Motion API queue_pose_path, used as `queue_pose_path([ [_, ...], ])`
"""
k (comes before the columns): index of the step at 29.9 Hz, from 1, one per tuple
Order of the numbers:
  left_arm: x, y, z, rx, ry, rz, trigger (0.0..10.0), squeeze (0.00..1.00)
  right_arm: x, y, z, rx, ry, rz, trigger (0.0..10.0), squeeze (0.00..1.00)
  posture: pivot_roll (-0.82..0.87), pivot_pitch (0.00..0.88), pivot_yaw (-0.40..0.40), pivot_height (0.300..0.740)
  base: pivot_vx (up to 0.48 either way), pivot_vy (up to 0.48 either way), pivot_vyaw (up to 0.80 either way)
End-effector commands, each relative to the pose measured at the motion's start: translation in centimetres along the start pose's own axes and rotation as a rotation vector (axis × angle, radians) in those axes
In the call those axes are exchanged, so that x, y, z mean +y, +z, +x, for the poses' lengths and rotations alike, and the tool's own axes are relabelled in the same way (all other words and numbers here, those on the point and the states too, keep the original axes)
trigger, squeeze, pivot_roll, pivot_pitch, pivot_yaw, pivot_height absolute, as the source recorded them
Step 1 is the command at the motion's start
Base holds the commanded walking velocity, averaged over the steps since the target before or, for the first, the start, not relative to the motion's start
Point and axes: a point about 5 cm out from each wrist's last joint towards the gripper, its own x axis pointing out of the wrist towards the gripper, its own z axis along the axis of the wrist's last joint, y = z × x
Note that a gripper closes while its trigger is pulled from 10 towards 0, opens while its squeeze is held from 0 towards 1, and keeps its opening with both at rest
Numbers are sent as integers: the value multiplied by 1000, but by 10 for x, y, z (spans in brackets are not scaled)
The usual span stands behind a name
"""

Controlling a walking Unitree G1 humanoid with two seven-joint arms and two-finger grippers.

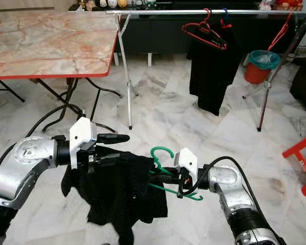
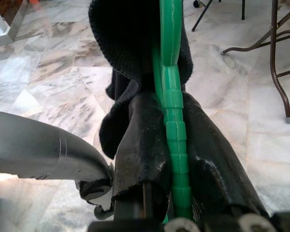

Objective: Hang hanger

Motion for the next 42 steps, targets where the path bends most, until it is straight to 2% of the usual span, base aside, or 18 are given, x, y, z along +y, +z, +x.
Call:
queue_pose_path([
  [1, 0, 1, -3, 42, -37, 10, 10000, 0, -2, 9, -1, -28, 4, -37, 0, 0, 112, 56, -8, 740, 0, 0, 0],
  [6, -6, -4, 0, 79, -94, 6, 10000, 0, -1, 11, 1, -33, 13, -35, 0, 0, 111, 57, -3, 740, 0, 0, 0],
  [9, -12, -10, 14, 73, -98, 11, 10000, 0, 2, 12, 6, -48, 28, -29, 0, 0, 108, 57, -3, 740, 0, 0, 0],
  [13, -13, -10, 21, 53, -89, 5, 10000, 0, 4, 12, 9, -52, 42, -28, 0, 0, 108, 57, -3, 740, 0, 0, 0],
  [19, -14, -11, 24, 48, -93, -2, 10000, 0, 4, 13, 9, -55, 40, -27, 0, 0, 106, 59, -3, 740, 0, 0, 0],
  [23, -15, -16, 24, 86, -102, 14, 10000, 0, 4, 13, 9, -54, 39, -27, 0, 0, 105, 59, -2, 740, 0, 0, 0],
  [25, -15, -20, 25, 109, -92, 34, 10000, 0, 4, 13, 9, -53, 38, -26, 0, 0, 105, 59, -2, 740, 0, 0, 0],
  [30, -11, -20, 29, 87, -43, 34, 10000, 0, 6, 12, 10, -55, 40, -23, 0, 0, 102, 60, -3, 740, 0, 0, 0],
  [35, -10, -20, 29, 84, -31, 38, 9255, 0, 6, 12, 9, -51, 39, -23, 0, 0, 103, 62, -4, 740, 0, 0, 0],
  [36, -10, -20, 29, 85, -32, 42, 5647, 0, 6, 12, 9, -51, 38, -22, 0, 0, 103, 62, -4, 740, 0, 0, 0],
  [37, -10, -20, 29, 87, -31, 46, 4824, 0, 6, 12, 9, -51, 38, -22, 0, 0, 102, 62, -4, 740, 0, 0, 0],
  [38, -9, -20, 29, 85, -31, 47, 1647, 0, 6, 12, 9, -52, 37, -21, 0, 0, 102, 62, -4, 740, 0, 0, 0],
  [39, -9, -20, 29, 83, -28, 47, 0, 0, 5, 12, 9, -52, 36, -21, 0, 0, 102, 62, -4, 740, 0, 0, 0],
  [42, -8, -20, 29, 79, -26, 46, 0, 0, 6, 11, 10, -50, 36, -20, 0, 0, 103, 62, -5, 740, 0, 0, 0],
])
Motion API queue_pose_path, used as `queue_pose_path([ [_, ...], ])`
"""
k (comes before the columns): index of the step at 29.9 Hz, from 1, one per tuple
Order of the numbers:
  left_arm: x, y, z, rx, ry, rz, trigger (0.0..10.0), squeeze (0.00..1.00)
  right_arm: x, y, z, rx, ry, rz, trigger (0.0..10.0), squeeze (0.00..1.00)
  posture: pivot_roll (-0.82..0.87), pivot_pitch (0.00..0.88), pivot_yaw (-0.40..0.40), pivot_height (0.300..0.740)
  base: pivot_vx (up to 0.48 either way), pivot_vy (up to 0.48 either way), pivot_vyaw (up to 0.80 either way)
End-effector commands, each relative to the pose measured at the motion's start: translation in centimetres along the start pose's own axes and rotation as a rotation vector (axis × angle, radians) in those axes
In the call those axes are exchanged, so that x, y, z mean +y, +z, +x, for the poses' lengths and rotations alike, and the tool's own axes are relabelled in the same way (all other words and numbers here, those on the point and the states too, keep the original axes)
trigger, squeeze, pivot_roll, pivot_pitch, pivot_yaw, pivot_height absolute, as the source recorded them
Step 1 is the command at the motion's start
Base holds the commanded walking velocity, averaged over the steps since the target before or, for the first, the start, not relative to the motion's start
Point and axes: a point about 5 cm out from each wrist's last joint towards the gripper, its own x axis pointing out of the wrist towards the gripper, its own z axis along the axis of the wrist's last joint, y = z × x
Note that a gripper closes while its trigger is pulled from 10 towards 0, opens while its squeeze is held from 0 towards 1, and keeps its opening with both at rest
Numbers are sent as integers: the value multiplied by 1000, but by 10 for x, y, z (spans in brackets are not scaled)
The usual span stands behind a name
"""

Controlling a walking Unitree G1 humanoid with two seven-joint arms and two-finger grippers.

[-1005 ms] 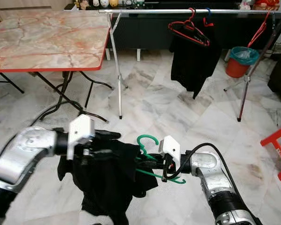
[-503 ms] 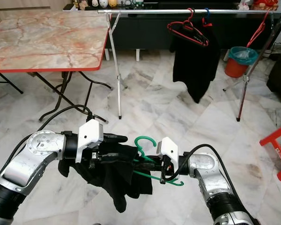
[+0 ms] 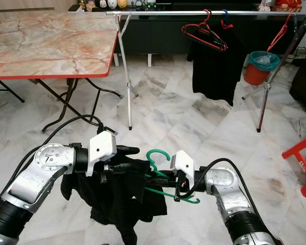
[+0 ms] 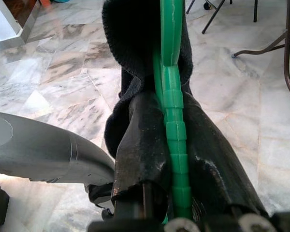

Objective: Hang hanger

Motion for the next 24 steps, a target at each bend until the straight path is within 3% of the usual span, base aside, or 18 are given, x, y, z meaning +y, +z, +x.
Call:
queue_pose_path([
  [1, 3, 2, 0, -2, -1, 11, 0, 0, -2, 10, 2, -38, 1, -34, 0, 0, 103, 62, -5, 740, 0, 0, 0],
  [24, -12, 3, -5, -17, -132, -50, 0, 0, -2, 9, 2, -38, -13, -33, 0, 0, 104, 63, -3, 740, 0, 0, 0],
])
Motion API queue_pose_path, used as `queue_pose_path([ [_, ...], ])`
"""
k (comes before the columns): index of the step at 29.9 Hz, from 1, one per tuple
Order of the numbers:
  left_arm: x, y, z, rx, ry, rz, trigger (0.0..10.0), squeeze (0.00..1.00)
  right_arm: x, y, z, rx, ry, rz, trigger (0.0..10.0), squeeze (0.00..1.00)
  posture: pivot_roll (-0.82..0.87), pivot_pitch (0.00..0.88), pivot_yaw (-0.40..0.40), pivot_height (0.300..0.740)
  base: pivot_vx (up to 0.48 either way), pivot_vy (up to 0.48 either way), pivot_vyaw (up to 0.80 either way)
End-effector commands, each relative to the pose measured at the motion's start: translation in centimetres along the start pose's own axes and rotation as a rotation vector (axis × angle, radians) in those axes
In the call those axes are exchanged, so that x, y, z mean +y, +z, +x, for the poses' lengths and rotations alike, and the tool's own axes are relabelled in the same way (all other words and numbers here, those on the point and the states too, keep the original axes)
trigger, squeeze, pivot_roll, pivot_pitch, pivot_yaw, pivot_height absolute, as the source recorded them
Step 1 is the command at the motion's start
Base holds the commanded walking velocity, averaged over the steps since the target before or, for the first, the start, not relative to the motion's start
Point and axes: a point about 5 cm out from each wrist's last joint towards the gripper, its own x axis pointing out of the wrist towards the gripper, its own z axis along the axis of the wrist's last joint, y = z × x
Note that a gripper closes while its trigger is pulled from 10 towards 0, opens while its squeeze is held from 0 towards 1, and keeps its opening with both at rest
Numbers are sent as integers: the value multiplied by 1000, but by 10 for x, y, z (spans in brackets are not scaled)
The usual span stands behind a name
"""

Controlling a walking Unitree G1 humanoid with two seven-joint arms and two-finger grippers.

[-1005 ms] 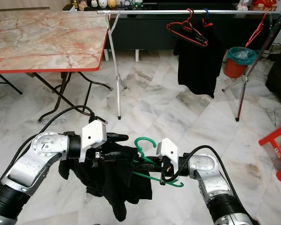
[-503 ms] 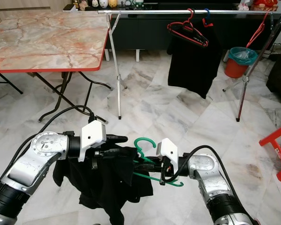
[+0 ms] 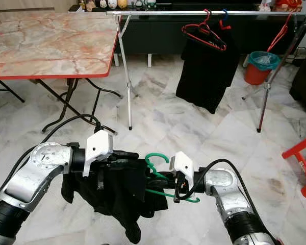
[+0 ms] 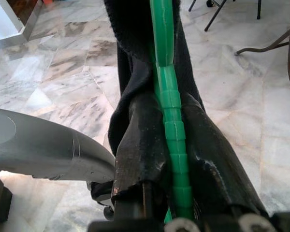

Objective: Hang hanger

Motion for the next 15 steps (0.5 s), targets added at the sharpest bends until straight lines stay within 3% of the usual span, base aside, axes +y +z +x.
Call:
queue_pose_path([
  [1, -9, 0, 2, -8, -68, -22, 0, 0, -4, 11, 0, -49, -23, -35, 0, 0, 104, 63, -3, 740, 0, 0, 0],
  [7, -3, 5, -2, -65, -19, -53, 0, 0, -4, 9, 0, -42, -29, -31, 0, 0, 106, 62, -3, 740, 0, 0, 0],
  [15, 10, 7, -23, -93, 93, -81, 0, 0, -6, 1, -3, -8, -75, -31, 0, 0, 104, 61, -3, 740, 0, 0, 0],
])
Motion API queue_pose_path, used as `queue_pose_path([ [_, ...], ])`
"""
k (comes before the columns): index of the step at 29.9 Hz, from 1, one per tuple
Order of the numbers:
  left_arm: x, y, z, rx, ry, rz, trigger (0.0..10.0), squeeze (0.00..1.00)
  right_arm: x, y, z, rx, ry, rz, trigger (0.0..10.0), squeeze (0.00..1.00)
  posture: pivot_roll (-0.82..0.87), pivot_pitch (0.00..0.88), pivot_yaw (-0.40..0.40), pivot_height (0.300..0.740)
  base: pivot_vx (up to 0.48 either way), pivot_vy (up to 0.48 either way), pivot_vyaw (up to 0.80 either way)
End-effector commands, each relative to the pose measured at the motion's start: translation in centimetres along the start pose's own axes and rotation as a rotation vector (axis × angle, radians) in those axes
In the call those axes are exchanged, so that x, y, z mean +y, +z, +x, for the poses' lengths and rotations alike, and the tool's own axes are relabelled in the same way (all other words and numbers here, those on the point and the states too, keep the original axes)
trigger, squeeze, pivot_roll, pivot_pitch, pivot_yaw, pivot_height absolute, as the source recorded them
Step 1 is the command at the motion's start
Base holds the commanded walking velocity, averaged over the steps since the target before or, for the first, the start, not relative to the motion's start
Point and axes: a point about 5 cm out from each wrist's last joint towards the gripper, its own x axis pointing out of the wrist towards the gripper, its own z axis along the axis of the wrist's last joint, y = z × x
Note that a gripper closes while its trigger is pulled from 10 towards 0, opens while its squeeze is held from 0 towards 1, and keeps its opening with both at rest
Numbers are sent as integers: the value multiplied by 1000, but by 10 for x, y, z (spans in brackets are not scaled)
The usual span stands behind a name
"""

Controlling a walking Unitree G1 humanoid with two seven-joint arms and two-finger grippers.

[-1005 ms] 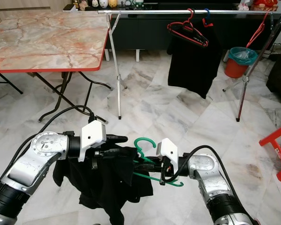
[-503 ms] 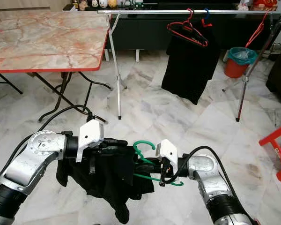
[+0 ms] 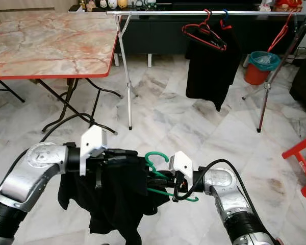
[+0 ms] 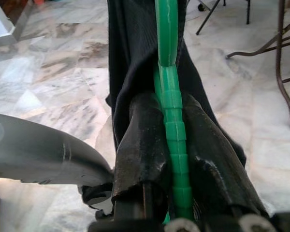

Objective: Hang hanger

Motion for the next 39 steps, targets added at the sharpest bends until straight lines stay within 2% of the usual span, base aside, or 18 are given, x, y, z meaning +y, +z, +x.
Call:
queue_pose_path([
  [1, 6, 4, -15, 2, 51, 21, 0, 0, -4, -1, -4, 1, -40, 6, 0, 0, 104, 61, -3, 740, 0, 0, 0],
  [7, 12, 2, -28, 40, 90, 32, 0, 0, -4, -2, -6, 6, -40, 9, 0, 0, 104, 61, -3, 740, 0, 0, 0],
  [12, 27, 0, -50, 86, 203, 51, 0, 0, -6, -3, -12, 16, -51, 8, 0, 0, 104, 63, -2, 740, 0, 0, 0],
  [17, 28, -8, -61, 133, 256, 58, 0, 0, -8, -1, -15, 21, -63, -4, 0, 0, 104, 63, -2, 740, 0, 0, 0],
  [22, 32, -10, -69, 132, 313, 56, 0, 0, -7, -1, -17, 36, -41, -7, 0, 0, 104, 63, -2, 740, 0, 0, 0],
  [24, 35, -11, -78, 144, 354, 62, 0, 0, -9, -1, -19, 45, -58, -18, 0, 0, 104, 63, -2, 740, 0, 0, 0],
  [31, 40, -13, -94, 161, 422, 69, 0, 0, -10, -3, -24, 79, -73, -26, 0, 0, 100, 66, -3, 740, 0, 0, 0],
  [36, 44, -10, -105, 151, 478, 77, 0, 0, -15, -12, -28, 148, -143, -46, 0, 0, 100, 67, -5, 740, 0, 0, 0],
  [38, 44, -11, -109, 153, 493, 73, 0, 0, -22, -14, -31, 184, -253, -80, 0, 0, 104, 67, -6, 740, 0, 0, 0],
  [39, 44, -11, -109, 154, 493, 73, 0, 0, -23, -14, -31, 186, -263, -82, 0, 0, 104, 67, -6, 740, 0, 0, 0],
])
